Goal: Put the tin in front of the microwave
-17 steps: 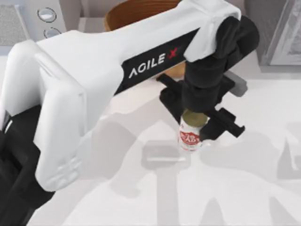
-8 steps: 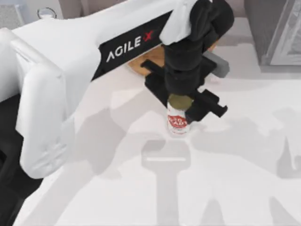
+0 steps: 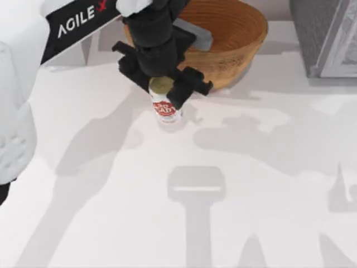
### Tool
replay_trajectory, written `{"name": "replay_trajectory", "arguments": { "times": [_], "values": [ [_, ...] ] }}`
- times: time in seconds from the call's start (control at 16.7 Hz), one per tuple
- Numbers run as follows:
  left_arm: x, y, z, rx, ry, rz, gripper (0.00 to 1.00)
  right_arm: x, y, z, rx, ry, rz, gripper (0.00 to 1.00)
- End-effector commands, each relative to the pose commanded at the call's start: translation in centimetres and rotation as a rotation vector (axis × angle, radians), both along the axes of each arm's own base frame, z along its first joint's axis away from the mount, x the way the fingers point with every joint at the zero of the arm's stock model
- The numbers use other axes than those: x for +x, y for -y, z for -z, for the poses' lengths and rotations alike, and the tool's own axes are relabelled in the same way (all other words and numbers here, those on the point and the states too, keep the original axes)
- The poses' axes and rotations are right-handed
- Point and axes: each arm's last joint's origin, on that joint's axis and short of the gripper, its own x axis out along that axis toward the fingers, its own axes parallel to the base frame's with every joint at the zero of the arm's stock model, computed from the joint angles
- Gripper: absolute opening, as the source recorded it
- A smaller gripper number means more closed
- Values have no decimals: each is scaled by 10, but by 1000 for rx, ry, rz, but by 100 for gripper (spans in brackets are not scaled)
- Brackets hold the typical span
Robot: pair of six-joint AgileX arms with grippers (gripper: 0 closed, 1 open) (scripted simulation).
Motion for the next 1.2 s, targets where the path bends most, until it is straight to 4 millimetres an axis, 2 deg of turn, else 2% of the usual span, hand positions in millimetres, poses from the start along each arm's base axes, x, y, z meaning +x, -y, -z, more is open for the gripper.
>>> {"name": "replay_trajectory", "arguments": {
  "times": [0.3, 0.54, 0.66, 0.96, 1.08, 1.2],
  "values": [
    [21, -60, -14, -29, 34, -83, 0, 0, 0, 0, 0, 0, 0, 100],
    [30, -110, -16, -32, 26, -169, 0, 0, 0, 0, 0, 0, 0, 100],
    [36, -148, -14, -26, 12, -245, 0, 0, 0, 0, 0, 0, 0, 100],
    [37, -262, 0, 39, -48, -496, 0, 0, 0, 0, 0, 0, 0, 100],
    [30, -295, 9, 69, -93, -581, 0, 0, 0, 0, 0, 0, 0, 100],
    [26, -311, 14, 83, -123, -628, 0, 0, 0, 0, 0, 0, 0, 100]
  ]
}}
